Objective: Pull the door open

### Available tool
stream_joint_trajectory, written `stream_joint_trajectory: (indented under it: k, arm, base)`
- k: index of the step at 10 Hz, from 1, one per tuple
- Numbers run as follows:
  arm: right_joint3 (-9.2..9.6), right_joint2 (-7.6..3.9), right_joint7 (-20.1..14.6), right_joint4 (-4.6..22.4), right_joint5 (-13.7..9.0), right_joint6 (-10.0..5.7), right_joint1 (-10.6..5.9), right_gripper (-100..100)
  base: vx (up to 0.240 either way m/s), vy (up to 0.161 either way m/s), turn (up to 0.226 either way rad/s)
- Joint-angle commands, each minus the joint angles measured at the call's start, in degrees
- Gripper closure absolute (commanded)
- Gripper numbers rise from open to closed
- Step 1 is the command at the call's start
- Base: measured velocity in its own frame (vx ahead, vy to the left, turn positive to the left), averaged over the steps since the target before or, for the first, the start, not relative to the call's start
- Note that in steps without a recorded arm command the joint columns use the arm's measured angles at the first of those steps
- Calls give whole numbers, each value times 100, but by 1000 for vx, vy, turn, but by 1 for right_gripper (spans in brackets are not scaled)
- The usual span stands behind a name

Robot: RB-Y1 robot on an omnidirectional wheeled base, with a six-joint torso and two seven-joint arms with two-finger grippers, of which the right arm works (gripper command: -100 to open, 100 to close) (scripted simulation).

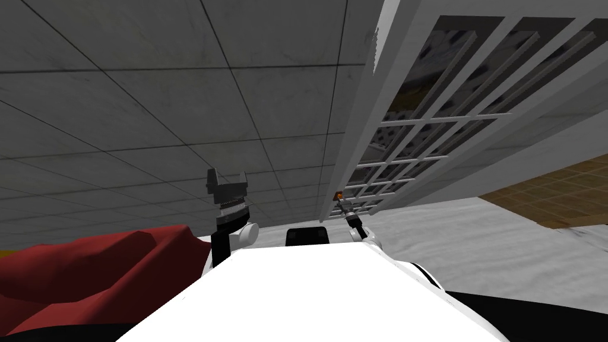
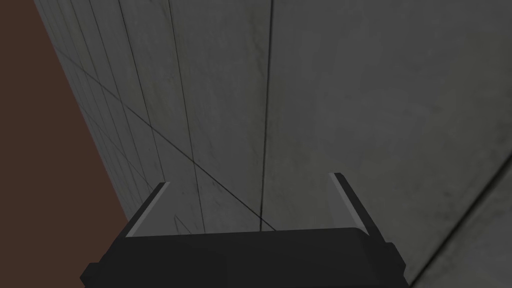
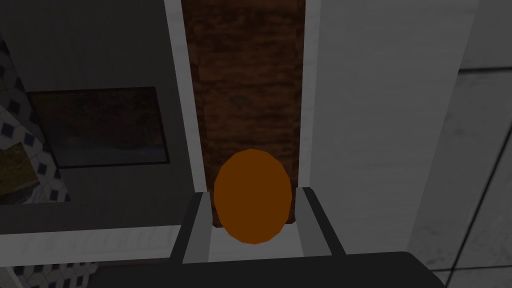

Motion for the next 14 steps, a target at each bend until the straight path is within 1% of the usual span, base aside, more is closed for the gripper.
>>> stream_joint_trajectory:
  k: [1,7,14]
  arm:
    - [3,0,-187,-3,-55,8,1,100]
    - [10,-2,-740,-11,-217,31,5,100]
    - [24,-4,-1685,-24,-485,70,12,100]
  base:
    - [-26,-17,79]
    - [-37,-20,77]
    - [-41,-19,85]
